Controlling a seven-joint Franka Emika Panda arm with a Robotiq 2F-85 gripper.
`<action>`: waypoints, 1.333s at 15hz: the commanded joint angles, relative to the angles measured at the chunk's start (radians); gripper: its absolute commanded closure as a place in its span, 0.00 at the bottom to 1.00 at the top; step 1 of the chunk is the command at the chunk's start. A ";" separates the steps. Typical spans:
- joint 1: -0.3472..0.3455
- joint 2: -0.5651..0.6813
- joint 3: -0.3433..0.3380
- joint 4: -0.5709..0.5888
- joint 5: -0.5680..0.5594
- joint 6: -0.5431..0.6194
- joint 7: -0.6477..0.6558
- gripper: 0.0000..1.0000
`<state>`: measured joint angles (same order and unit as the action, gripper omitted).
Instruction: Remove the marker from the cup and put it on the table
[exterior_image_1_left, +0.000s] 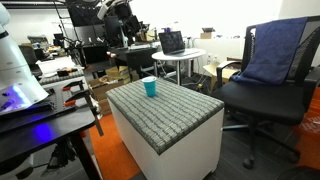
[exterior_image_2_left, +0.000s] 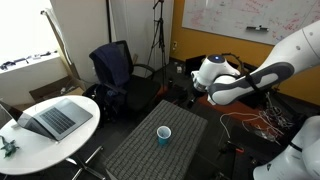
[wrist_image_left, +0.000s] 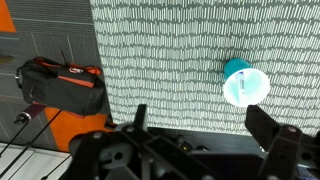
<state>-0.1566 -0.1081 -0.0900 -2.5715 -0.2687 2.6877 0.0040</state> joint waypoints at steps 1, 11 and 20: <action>0.019 0.042 0.013 -0.011 -0.004 0.080 0.036 0.00; 0.097 0.178 0.039 0.013 0.071 0.227 0.009 0.00; 0.129 0.322 0.025 0.053 0.105 0.343 0.022 0.00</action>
<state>-0.0423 0.1518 -0.0483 -2.5451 -0.1706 2.9687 0.0084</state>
